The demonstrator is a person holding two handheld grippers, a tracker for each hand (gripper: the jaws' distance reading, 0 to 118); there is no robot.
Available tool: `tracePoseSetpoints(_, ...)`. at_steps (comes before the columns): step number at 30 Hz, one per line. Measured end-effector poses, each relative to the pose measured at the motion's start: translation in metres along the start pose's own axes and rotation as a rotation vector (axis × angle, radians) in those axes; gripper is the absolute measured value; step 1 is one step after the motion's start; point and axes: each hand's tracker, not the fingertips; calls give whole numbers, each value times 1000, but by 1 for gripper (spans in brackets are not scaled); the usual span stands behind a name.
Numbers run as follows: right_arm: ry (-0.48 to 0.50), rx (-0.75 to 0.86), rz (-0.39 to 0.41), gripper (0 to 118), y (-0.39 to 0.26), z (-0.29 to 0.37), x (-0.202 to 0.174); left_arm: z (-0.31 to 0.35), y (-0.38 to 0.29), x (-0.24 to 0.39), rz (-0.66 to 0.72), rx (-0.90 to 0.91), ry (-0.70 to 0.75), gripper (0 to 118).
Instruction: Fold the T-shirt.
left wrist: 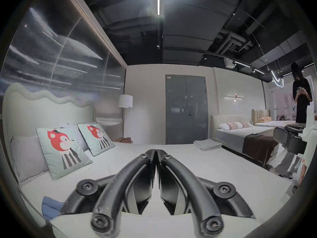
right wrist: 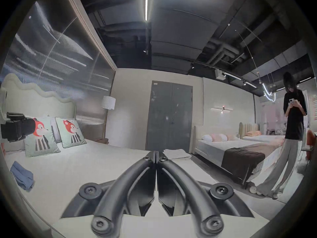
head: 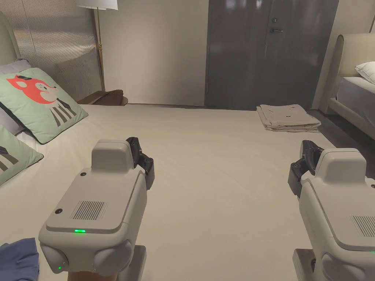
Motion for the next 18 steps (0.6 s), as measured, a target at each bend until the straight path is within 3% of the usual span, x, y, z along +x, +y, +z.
tracePoseSetpoints(11,11,-15,5,0,1,-4,2,-2,-1,-4,-7,-20,4,0)
tracePoseSetpoints(13,11,-12,7,0,0,-4,2,-2,-1,-5,-4,-16,3,7)
tracePoseSetpoints(14,8,-9,8,1,0,-3,2,-1,-2,-5,-3,-16,2,19)
tracePoseSetpoints(15,4,-6,7,10,0,-3,2,-2,-2,-5,-3,-18,3,45)
tracePoseSetpoints(16,4,-5,1,28,0,-2,3,-2,-2,-5,-2,-22,2,66)
tracePoseSetpoints(18,5,-17,-6,78,0,-4,5,-2,-2,-5,3,-24,-2,95)
